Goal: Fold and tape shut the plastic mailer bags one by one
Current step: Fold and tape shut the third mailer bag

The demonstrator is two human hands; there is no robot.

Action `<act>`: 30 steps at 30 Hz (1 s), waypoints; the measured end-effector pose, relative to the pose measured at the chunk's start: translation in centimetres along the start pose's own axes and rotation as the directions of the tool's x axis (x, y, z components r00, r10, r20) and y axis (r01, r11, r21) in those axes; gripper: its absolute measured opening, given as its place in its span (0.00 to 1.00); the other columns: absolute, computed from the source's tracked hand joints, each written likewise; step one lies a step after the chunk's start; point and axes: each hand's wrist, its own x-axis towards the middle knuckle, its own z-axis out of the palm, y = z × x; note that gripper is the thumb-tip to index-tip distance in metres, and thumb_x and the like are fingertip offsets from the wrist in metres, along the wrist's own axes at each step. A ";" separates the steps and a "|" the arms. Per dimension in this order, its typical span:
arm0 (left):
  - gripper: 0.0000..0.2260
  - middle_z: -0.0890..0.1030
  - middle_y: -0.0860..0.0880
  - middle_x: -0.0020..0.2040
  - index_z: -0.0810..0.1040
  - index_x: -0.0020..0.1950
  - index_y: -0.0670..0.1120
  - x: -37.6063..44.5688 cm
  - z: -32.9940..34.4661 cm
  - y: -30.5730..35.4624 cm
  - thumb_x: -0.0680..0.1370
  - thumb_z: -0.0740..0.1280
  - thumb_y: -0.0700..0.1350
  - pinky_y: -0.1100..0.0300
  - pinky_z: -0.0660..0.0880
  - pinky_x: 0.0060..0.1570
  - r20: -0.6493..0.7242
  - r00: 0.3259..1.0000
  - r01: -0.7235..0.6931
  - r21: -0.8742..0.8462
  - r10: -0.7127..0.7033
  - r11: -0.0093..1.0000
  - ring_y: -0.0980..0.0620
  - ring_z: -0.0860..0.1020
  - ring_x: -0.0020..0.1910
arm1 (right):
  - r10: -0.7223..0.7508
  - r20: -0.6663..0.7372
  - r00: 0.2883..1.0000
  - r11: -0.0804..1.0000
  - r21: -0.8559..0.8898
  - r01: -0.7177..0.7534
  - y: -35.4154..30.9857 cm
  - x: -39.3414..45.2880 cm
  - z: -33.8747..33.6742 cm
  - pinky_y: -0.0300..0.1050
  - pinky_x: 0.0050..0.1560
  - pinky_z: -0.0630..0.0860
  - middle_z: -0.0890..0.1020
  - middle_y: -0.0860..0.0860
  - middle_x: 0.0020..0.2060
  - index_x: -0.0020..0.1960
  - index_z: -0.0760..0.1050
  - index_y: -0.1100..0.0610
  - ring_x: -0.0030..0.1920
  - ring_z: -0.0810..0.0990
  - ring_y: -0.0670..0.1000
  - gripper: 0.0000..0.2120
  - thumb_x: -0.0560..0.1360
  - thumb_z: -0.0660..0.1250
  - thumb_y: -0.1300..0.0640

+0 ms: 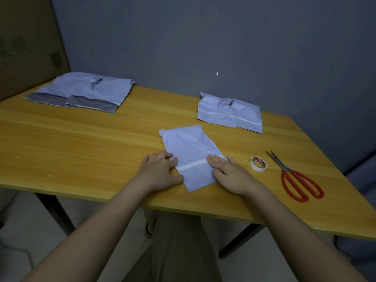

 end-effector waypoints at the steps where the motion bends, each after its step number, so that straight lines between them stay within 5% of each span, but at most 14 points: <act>1: 0.29 0.58 0.52 0.75 0.63 0.74 0.54 0.0 0.0 0.0 0.75 0.61 0.63 0.48 0.51 0.72 0.000 1.000 -0.001 0.000 0.001 1.000 0.49 0.56 0.73 | 0.028 -0.010 1.000 1.000 0.004 -0.028 0.4 0.0 -0.2 0.41 0.74 0.38 0.53 0.43 0.77 0.78 0.53 0.50 0.76 0.49 0.41 0.23 0.83 0.47 0.53; 15: 0.29 0.57 0.52 0.75 0.62 0.74 0.54 -0.3 -0.3 0.2 0.76 0.61 0.62 0.48 0.51 0.72 0.020 1.000 0.006 -0.020 -0.005 1.000 0.49 0.55 0.73 | 0.210 -0.045 0.977 0.975 0.081 -0.206 2.1 0.1 -0.8 0.54 0.75 0.41 0.58 0.43 0.76 0.75 0.61 0.48 0.77 0.48 0.47 0.22 0.83 0.46 0.49; 20: 0.29 0.61 0.51 0.72 0.62 0.73 0.53 0.0 -0.5 0.0 0.74 0.64 0.60 0.47 0.50 0.72 0.035 0.999 0.016 -0.104 -0.013 0.994 0.49 0.57 0.72 | 0.161 -0.419 0.894 0.962 0.271 -0.047 0.2 2.1 -2.1 0.46 0.62 0.66 0.78 0.51 0.59 0.54 0.79 0.57 0.68 0.69 0.55 0.12 0.80 0.58 0.56; 24: 0.22 0.61 0.49 0.65 0.65 0.63 0.51 0.8 -1.4 0.1 0.73 0.67 0.55 0.50 0.55 0.70 0.082 0.996 0.054 -0.172 -0.040 0.984 0.48 0.58 0.67 | 0.062 -0.358 0.932 0.982 0.190 0.008 -1.1 4.6 -3.1 0.46 0.70 0.60 0.63 0.51 0.73 0.72 0.67 0.51 0.73 0.61 0.53 0.22 0.78 0.63 0.55; 27: 0.16 0.62 0.47 0.64 0.68 0.62 0.48 2.5 -2.0 0.3 0.75 0.64 0.49 0.53 0.59 0.64 -0.118 0.991 0.033 -0.228 -0.061 0.973 0.46 0.59 0.66 | -0.036 -0.254 0.966 0.999 0.021 0.043 -1.7 6.8 -3.5 0.49 0.73 0.55 0.48 0.48 0.78 0.77 0.54 0.45 0.77 0.49 0.52 0.30 0.78 0.62 0.55; 30: 0.14 0.63 0.47 0.63 0.69 0.62 0.48 4.6 -2.1 0.5 0.77 0.62 0.47 0.53 0.59 0.63 -0.254 0.965 0.031 -0.157 -0.071 0.987 0.45 0.60 0.65 | -0.135 -0.187 0.973 0.980 -0.171 0.103 -2.4 9.4 -3.7 0.49 0.74 0.54 0.46 0.49 0.78 0.77 0.50 0.44 0.77 0.47 0.52 0.33 0.78 0.62 0.54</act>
